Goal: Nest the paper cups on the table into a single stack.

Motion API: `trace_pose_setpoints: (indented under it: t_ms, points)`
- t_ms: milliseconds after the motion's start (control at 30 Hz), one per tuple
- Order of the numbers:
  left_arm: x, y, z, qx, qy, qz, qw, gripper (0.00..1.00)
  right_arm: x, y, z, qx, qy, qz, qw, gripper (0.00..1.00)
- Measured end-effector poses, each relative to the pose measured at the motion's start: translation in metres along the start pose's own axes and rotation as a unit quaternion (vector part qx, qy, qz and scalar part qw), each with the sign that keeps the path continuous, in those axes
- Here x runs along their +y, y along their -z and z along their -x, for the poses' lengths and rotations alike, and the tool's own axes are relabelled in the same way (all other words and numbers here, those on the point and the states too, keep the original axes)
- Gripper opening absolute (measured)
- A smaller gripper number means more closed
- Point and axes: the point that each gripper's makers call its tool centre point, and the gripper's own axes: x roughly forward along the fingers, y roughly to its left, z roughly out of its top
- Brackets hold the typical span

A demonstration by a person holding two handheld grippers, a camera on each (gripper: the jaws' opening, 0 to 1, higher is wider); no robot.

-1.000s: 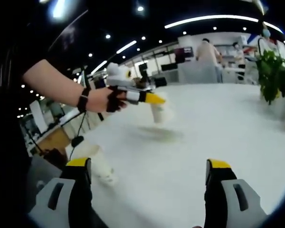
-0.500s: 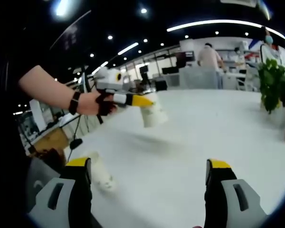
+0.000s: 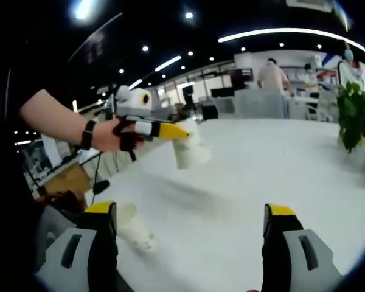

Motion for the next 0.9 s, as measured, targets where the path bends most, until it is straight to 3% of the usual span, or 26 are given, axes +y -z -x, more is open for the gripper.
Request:
trace_pose_setpoints:
  t_ms: [700,900]
  points:
    - [-0.042,0.004,0.034,-0.015,0.016,0.014,0.9997,0.37,0.034,-0.005,0.002,-0.014,-0.019,-0.003,0.9997,0.98]
    - [-0.045,0.005,0.041,-0.023,0.018,0.024,0.9993,0.37,0.041,-0.005,0.003,-0.018,-0.023,-0.009,0.9995,0.96]
